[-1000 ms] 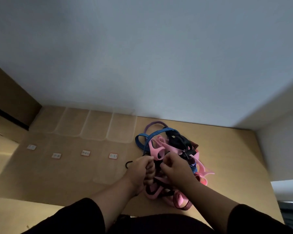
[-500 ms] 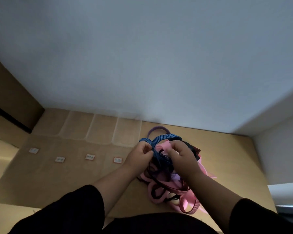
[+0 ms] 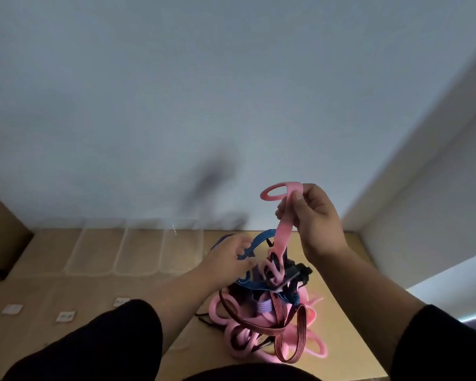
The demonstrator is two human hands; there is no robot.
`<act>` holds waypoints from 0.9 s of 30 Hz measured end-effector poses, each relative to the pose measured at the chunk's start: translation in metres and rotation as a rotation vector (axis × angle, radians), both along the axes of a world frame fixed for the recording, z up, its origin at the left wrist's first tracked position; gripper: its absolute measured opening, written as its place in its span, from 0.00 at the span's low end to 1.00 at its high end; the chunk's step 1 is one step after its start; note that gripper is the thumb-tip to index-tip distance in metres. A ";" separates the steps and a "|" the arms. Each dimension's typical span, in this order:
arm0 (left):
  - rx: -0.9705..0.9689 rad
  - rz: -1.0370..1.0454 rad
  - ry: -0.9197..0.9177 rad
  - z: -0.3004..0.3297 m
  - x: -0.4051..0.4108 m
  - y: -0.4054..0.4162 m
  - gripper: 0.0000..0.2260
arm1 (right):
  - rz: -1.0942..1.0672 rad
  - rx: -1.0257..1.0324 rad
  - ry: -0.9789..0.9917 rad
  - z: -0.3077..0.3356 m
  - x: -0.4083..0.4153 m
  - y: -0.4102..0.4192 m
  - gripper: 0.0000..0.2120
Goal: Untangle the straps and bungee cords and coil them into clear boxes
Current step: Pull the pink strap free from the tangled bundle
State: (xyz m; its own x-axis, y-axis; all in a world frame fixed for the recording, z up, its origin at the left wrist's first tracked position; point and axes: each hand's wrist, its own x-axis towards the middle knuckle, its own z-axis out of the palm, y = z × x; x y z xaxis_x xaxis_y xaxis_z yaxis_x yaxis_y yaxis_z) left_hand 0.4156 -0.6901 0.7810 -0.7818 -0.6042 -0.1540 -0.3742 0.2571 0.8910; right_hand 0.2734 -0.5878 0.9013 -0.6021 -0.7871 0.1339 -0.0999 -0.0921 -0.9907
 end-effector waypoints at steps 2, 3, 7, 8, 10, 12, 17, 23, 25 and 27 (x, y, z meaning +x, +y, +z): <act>-0.005 -0.032 0.065 0.011 -0.006 0.003 0.23 | 0.011 -0.076 0.017 0.018 0.000 0.002 0.11; -0.032 -0.080 0.080 0.017 -0.009 0.004 0.23 | 0.020 -0.105 0.036 0.027 0.000 0.002 0.13; -0.198 -0.169 0.063 0.036 -0.024 0.012 0.19 | -0.008 -0.151 0.070 0.052 0.003 0.006 0.13; -0.263 -0.154 0.064 0.037 -0.028 0.013 0.16 | -0.023 -0.166 0.052 0.057 0.003 0.008 0.12; -0.417 -0.142 0.024 0.039 -0.035 0.017 0.11 | -0.035 -0.195 0.022 0.063 0.001 0.010 0.10; -0.454 -0.103 0.010 0.039 -0.039 0.021 0.08 | -0.031 -0.209 0.010 0.067 -0.001 0.014 0.10; -0.270 -0.138 -0.005 0.043 -0.031 0.022 0.15 | -0.086 -0.338 -0.033 0.084 -0.017 0.027 0.14; -0.284 -0.144 0.000 0.053 -0.035 0.026 0.05 | -0.153 -0.369 -0.022 0.096 -0.039 0.041 0.11; -0.198 -0.110 0.062 0.049 -0.037 0.028 0.05 | -0.167 -0.348 -0.034 0.090 -0.038 0.044 0.11; -0.101 -0.099 0.092 0.040 -0.040 0.029 0.07 | -0.189 -0.306 -0.053 0.080 -0.037 0.047 0.10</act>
State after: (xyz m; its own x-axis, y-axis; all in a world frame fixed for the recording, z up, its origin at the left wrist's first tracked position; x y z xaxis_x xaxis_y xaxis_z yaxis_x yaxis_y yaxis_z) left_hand 0.3759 -0.6614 0.8207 -0.8461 -0.5325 -0.0213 -0.2607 0.3786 0.8881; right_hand 0.2369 -0.5412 0.9817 -0.7456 -0.5898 0.3101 -0.0922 -0.3696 -0.9246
